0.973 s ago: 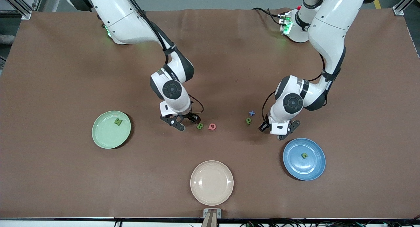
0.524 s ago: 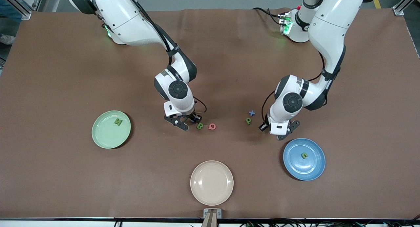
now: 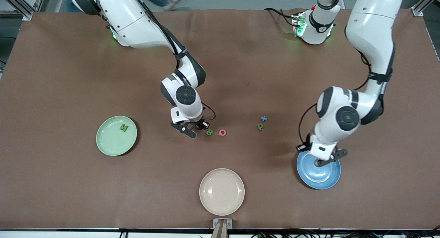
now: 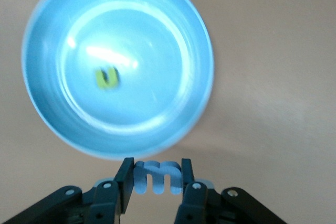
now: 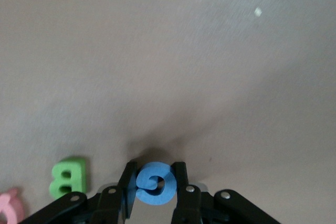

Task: Sort upper and lower case letters into plates

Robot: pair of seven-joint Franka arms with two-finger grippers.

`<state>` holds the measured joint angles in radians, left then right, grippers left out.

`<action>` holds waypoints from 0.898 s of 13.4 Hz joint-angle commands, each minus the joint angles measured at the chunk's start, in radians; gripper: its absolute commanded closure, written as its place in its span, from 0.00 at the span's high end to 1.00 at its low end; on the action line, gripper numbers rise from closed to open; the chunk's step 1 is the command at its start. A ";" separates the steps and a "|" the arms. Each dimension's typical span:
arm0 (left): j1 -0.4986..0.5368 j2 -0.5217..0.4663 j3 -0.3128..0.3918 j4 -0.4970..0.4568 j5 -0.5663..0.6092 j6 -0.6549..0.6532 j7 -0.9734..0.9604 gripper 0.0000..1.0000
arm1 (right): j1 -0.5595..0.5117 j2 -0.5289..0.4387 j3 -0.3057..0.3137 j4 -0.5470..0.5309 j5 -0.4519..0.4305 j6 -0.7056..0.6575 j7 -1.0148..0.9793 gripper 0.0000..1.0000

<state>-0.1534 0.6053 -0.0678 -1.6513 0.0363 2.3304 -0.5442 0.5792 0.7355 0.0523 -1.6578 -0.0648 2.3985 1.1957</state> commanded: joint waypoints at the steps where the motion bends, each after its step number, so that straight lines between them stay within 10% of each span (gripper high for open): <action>1: 0.055 0.094 -0.004 0.088 0.014 -0.006 0.157 0.16 | -0.090 -0.063 0.009 -0.007 -0.021 -0.105 -0.124 0.00; 3: 0.068 0.100 -0.006 0.085 0.001 0.007 0.144 0.86 | -0.181 -0.138 0.012 -0.055 -0.018 -0.145 -0.285 0.00; 4: 0.066 0.096 -0.006 0.079 0.001 0.007 0.120 0.99 | -0.231 -0.178 0.014 -0.095 -0.015 -0.145 -0.382 0.00; 12: -0.115 0.034 -0.033 0.048 0.010 -0.125 -0.262 0.99 | -0.574 -0.324 0.011 -0.364 -0.015 -0.030 -1.028 0.00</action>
<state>-0.2031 0.6549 -0.1090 -1.5770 0.0362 2.2207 -0.6980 0.0596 0.4510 0.0412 -1.9308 -0.0662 2.3078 0.2454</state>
